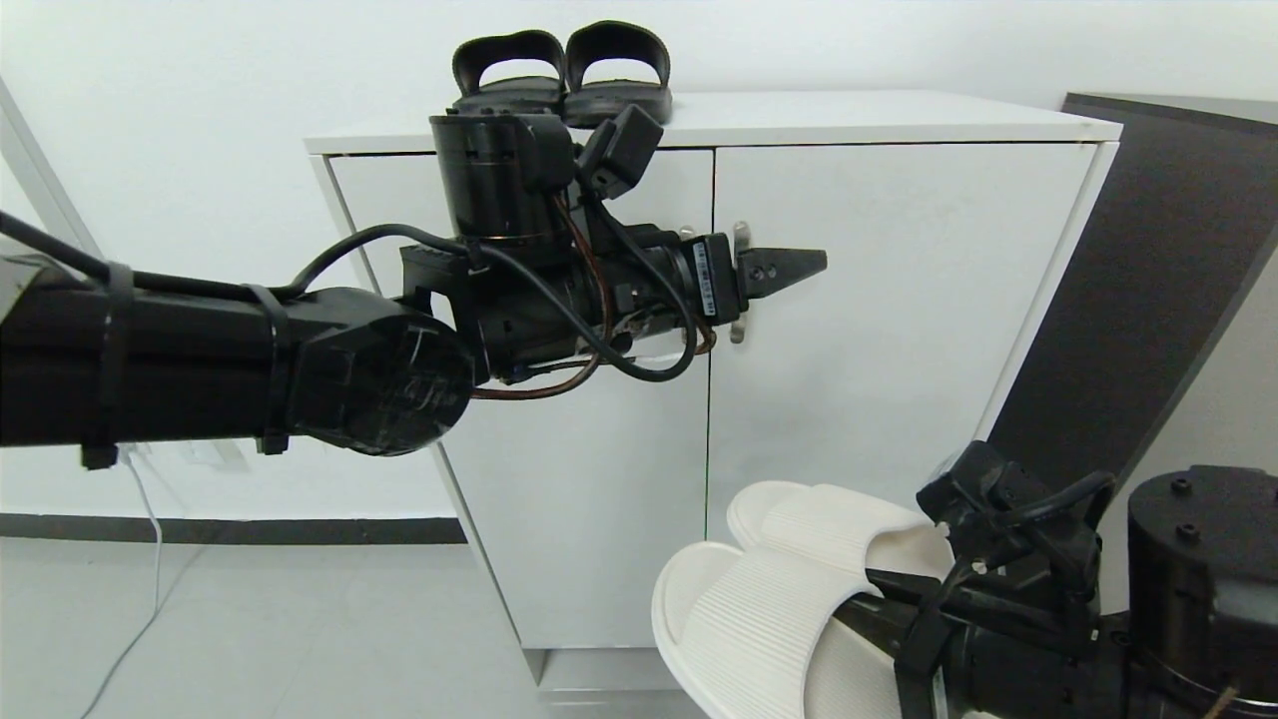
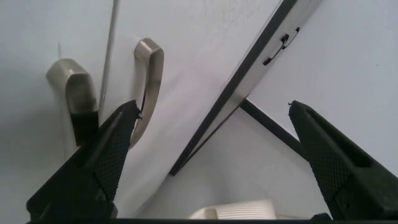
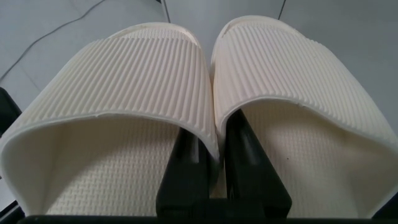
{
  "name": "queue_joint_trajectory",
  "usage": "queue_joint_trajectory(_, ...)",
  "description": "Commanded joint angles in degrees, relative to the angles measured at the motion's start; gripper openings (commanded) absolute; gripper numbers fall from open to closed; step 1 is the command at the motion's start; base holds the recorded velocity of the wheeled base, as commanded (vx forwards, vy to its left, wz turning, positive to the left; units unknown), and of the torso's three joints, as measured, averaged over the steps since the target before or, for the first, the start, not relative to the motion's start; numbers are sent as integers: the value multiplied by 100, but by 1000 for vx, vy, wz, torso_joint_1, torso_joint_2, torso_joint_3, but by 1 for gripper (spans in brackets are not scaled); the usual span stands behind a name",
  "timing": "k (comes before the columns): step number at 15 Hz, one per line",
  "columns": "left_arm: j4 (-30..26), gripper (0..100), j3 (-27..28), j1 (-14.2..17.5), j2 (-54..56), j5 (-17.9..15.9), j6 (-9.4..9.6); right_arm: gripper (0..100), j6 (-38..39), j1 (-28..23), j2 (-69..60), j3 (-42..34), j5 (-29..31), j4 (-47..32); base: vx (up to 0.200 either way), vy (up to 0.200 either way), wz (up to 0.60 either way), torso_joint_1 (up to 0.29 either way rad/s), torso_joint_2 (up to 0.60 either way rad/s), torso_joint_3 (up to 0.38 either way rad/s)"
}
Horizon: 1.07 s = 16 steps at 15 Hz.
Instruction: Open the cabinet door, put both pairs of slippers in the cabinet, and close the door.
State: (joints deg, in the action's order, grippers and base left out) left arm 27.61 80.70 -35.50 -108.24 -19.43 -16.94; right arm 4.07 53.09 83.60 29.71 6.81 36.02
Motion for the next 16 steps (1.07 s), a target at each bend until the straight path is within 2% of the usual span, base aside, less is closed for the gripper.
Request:
queue_joint_trajectory(1,-1,100,112,-18,-127,10,-2,0,-3,44,-19,0,4,1,0,0,0,0,0,0)
queue_joint_trajectory(5,-10,100,183,-27,-215,10,-28,0,6,52,-11,-9,4,1,0,0,0,0,0,0)
queue_joint_trajectory(6,-10,0,174,-18,-215,10,-28,0,-3,52,-11,-9,4,1,0,0,0,0,0,0)
queue_joint_trajectory(11,-1,0,25,-36,-39,10,-90,0,-3,52,7,-18,22,1,0,0,0,0,0,0)
queue_joint_trajectory(14,60,0,-573,-159,409,1,-125,0,6,61,-11,-53,-13,-8,0,0,0,0,0,0)
queue_joint_trajectory(16,113,0,-1013,-326,769,10,-116,0,6,61,-90,-167,-365,1,0,0,0,0,0,0)
